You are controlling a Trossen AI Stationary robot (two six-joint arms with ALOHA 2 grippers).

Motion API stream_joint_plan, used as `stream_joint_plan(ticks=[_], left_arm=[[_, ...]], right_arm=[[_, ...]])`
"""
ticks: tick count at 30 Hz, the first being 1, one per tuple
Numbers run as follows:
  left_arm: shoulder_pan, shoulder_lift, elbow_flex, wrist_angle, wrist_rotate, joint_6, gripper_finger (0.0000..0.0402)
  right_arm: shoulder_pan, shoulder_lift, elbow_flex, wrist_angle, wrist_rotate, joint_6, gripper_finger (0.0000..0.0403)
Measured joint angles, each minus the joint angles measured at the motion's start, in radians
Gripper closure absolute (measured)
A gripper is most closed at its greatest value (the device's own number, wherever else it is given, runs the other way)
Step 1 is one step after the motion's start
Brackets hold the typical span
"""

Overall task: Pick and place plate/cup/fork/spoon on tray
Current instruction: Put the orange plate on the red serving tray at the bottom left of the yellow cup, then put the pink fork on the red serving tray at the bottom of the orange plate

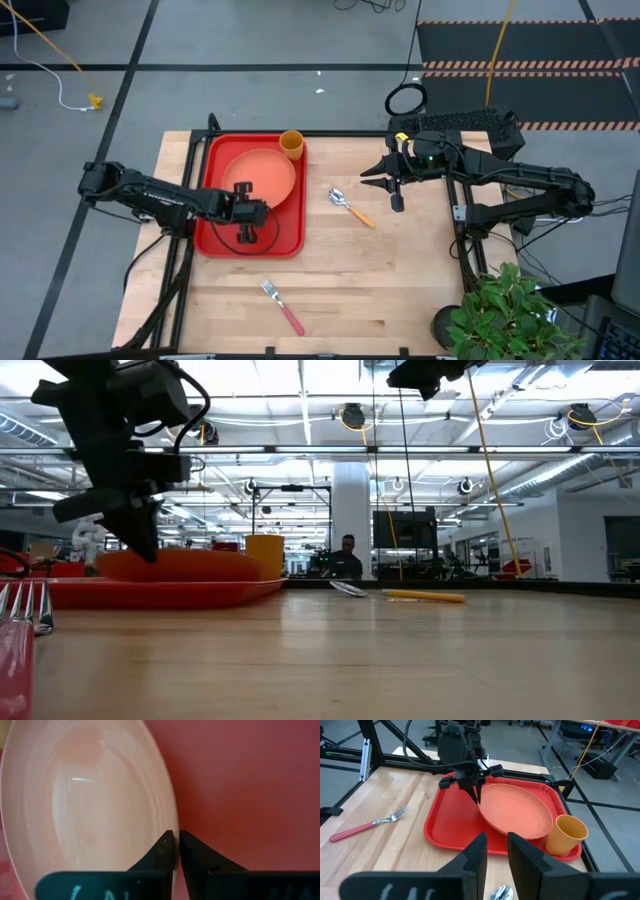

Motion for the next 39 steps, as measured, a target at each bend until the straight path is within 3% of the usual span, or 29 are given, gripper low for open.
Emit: stream_joint_plan(ticks=[9, 20, 27, 33, 39], left_arm=[[0.0, 0.0, 0.0, 0.029, 0.0, -0.026, 0.0364], [-0.002, 0.0, 0.012, 0.039, 0.01, -0.131, 0.0305], [-0.012, 0.0, 0.123, 0.01, 0.216, -0.221, 0.0289], [-0.138, 0.0, 0.164, 0.034, 0.239, -0.269, 0.0289], [-0.327, 0.0, 0.165, 0.13, 0.156, -0.246, 0.0289]], right_arm=[[0.0, 0.0, 0.0, -0.001, 0.0, 0.0, 0.0337], [0.0, 0.0, 0.0, -0.001, 0.0, 0.0, 0.0337], [0.0, 0.0, 0.0, -0.002, 0.0, 0.0, 0.0337], [0.0, 0.0, 0.0, -0.006, 0.0, 0.009, 0.0337], [0.0, -0.001, -0.017, 0.025, 0.0, 0.022, 0.0337]])
